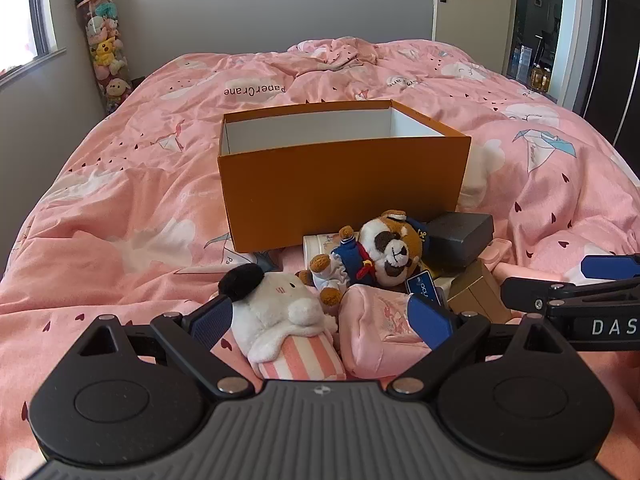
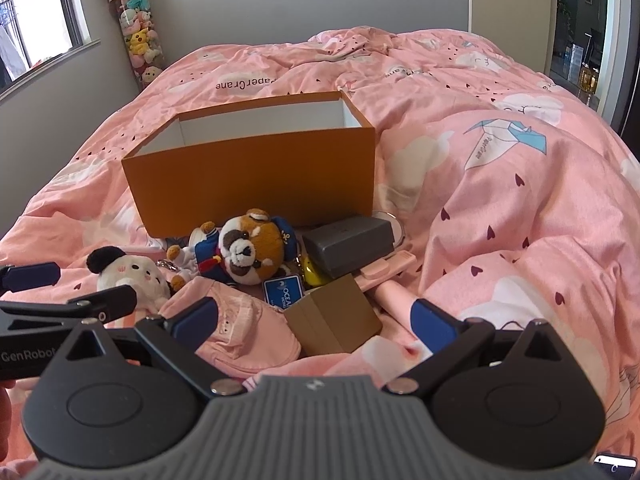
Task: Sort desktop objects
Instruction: 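Move both tools toward the plush toys beside the orange box, then grasp the white plush bear with the left tool while the right tool grasps the brown dog plush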
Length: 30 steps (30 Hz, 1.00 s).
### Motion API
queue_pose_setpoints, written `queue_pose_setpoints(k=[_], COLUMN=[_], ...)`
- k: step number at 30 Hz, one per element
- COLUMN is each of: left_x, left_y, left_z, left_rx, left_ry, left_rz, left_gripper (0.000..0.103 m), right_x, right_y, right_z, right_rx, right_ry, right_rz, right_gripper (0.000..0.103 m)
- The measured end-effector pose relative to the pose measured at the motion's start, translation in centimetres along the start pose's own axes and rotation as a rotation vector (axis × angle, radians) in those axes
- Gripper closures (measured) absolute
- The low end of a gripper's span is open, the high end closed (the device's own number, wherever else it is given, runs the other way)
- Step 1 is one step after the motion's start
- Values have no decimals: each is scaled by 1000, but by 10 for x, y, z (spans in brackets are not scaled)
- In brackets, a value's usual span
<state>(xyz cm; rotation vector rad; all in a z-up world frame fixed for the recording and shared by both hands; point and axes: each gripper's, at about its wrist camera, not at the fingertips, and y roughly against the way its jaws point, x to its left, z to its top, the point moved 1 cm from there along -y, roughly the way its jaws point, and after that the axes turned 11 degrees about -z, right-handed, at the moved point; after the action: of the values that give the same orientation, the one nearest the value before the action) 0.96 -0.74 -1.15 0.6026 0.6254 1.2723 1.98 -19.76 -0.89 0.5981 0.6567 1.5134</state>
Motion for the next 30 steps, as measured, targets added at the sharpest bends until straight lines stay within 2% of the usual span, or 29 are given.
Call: queue_pose_setpoints(k=[16, 21, 27, 30], left_x=[-1, 7, 30, 46], left_y=[-1, 0, 2, -3], left_z=[0, 2, 9, 11], left_rx=[5, 21, 52, 88], left_ry=[5, 20, 118, 198], left_rz=[0, -26, -24, -41], left_gripper=[0, 0, 1, 11], right_x=[0, 2, 8, 15], right_y=[0, -1, -6, -13], right_z=[0, 2, 21, 32], right_rx=[6, 13, 54, 81], right_ry=[1, 10, 24, 34], right_rz=[9, 20, 125, 161], right_gripper=[1, 1, 5, 11])
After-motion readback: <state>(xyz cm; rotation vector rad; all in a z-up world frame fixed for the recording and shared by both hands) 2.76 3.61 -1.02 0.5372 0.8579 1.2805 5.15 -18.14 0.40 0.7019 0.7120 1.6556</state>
